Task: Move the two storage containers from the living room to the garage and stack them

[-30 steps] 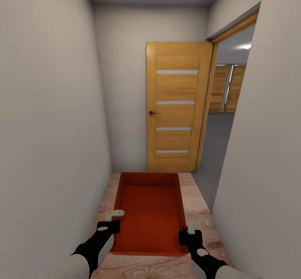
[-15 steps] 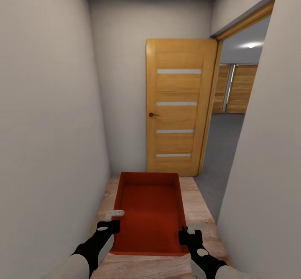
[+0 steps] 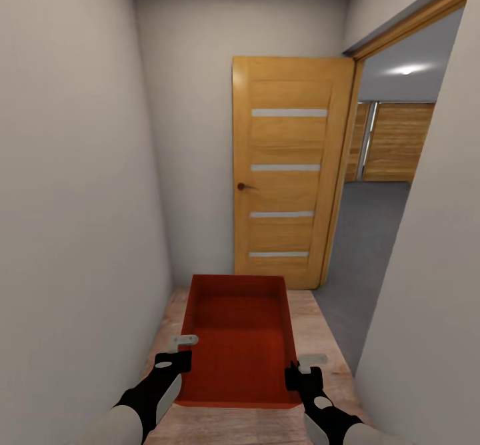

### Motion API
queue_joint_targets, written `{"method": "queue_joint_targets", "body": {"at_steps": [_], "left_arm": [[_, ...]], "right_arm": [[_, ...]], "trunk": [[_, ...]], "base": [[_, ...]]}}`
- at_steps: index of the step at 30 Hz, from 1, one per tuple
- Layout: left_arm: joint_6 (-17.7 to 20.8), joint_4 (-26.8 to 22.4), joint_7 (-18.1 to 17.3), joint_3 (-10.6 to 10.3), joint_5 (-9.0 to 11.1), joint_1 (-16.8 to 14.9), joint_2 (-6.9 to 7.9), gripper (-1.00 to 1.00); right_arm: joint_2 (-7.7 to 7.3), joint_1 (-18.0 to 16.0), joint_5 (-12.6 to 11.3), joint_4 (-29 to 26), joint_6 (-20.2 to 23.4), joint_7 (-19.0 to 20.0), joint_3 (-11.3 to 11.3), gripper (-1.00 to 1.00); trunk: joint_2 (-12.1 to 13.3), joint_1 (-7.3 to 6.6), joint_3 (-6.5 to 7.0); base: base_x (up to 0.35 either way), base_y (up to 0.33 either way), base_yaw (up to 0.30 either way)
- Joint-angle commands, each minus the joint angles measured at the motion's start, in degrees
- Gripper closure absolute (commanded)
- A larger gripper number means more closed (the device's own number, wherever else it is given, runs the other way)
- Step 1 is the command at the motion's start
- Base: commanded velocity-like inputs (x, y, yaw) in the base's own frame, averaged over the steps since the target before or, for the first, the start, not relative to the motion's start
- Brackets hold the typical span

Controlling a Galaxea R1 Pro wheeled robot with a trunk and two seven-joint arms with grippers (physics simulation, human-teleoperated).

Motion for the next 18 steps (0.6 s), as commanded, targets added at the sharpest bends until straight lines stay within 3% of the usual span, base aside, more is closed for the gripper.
{"method": "queue_joint_targets", "body": {"at_steps": [1, 10, 18], "left_arm": [[0.43, -0.14, 1.23, -0.35, -0.33, -0.02, 0.1, 1.0], [0.45, -0.14, 1.23, -0.35, -0.33, -0.02, 0.1, 1.0], [0.44, -0.15, 1.23, -0.35, -0.31, -0.02, 0.08, 1.0]], "right_arm": [[-0.02, -0.07, -1.31, 0.11, -0.48, -0.56, -1.23, 1.0], [-0.03, -0.07, -1.25, 0.11, -0.48, -0.56, -1.23, 1.0], [-0.02, -0.07, -1.31, 0.11, -0.48, -0.58, -1.23, 1.0]], "trunk": [[-0.07, 0.04, -0.08], [-0.07, 0.04, -0.08], [-0.07, 0.04, -0.08]], "base": [[0.322, 0.0, 0.0], [0.322, 0.0, -0.014], [0.322, 0.016, -0.24]]}}
